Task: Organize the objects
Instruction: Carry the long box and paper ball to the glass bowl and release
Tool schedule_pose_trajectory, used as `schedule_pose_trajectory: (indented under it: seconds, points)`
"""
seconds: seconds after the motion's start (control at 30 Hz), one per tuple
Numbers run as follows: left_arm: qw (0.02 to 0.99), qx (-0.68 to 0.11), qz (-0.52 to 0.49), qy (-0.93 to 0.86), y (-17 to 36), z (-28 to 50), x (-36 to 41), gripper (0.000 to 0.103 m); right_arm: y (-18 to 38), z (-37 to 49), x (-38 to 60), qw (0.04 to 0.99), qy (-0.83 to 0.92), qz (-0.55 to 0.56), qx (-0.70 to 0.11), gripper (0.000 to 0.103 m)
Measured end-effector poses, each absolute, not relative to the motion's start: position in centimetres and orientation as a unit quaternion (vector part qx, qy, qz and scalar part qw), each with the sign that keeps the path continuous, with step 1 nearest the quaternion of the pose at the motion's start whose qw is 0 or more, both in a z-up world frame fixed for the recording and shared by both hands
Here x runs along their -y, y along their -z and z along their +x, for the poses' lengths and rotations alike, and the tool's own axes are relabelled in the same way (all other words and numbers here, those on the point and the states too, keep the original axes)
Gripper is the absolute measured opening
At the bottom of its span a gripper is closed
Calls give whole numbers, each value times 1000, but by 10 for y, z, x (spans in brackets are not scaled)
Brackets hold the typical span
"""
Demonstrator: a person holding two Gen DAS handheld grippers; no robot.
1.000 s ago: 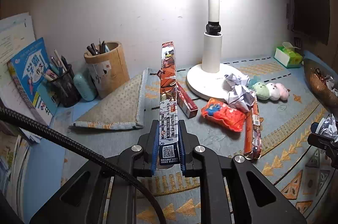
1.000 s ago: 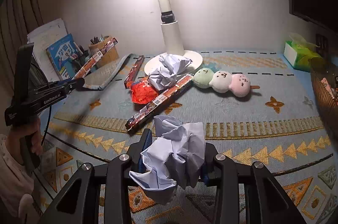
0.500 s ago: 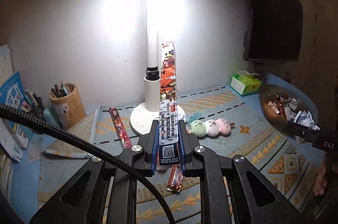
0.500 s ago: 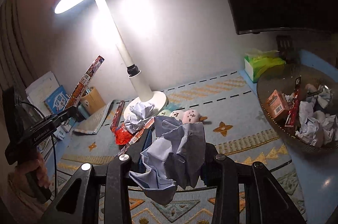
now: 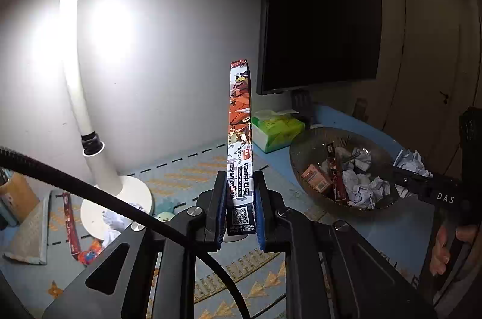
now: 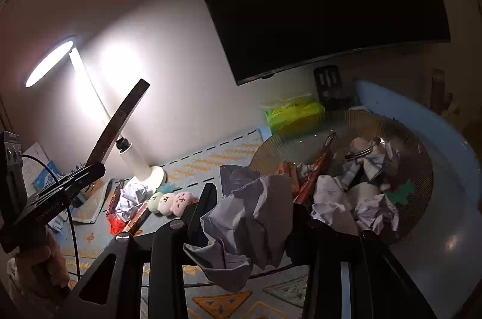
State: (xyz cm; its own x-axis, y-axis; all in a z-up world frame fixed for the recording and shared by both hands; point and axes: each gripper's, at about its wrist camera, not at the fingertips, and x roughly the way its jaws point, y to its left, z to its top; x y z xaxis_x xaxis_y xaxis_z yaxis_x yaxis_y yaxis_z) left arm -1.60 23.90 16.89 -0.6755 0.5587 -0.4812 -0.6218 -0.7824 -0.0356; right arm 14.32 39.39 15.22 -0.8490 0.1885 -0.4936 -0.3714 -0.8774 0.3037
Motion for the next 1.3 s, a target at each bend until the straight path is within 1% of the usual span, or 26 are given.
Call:
schedule_pose_trajectory:
  seconds: [0.33, 0.47, 0.77, 0.8, 0.83, 0.87, 0.9, 0.93, 0.97, 1.0, 1.07, 1.17, 1.3]
  points:
    - [384, -101, -252, -883, -159, -18, -336, 13, -157, 155, -465, 204, -928, -229, -211, 38]
    - [411, -80, -281, -864, -148, -22, -367, 13, -157, 153, -484, 221, -922, -231, -220, 39]
    - [434, -86, -286, -850, -138, -22, -412, 13, -161, 145, -505, 235, -918, -237, -212, 39]
    - [436, -84, -286, -849, -137, -24, -415, 13, -161, 143, -508, 233, -917, -239, -217, 41]
    - [432, -83, -288, -850, -136, -25, -418, 14, -159, 139, -510, 233, -913, -246, -226, 56]
    - [425, -81, -293, -852, -135, -27, -419, 24, -157, 135, -514, 231, -907, -255, -243, 89]
    - [424, -73, -304, -850, -132, -29, -416, 34, -153, 132, -518, 220, -899, -266, -268, 103]
    - [434, -66, -320, -840, -129, -33, -416, 69, -147, 129, -523, 204, -890, -275, -300, 103]
    - [441, -62, -342, -827, -126, -38, -419, 99, -143, 128, -527, 188, -885, -273, -328, 103]
    - [441, -52, -350, -825, -122, -41, -415, 103, -139, 128, -530, 180, -880, -267, -349, 103]
    - [426, -38, -346, -835, -120, -40, -405, 103, -137, 127, -530, 180, -876, -258, -366, 103]
    - [421, -15, -337, -842, -124, -42, -388, 103, -137, 123, -522, 184, -880, -256, -355, 103]
    - [398, -19, -333, -855, -129, -47, -369, 103, -139, 113, -511, 184, -882, -263, -345, 103]
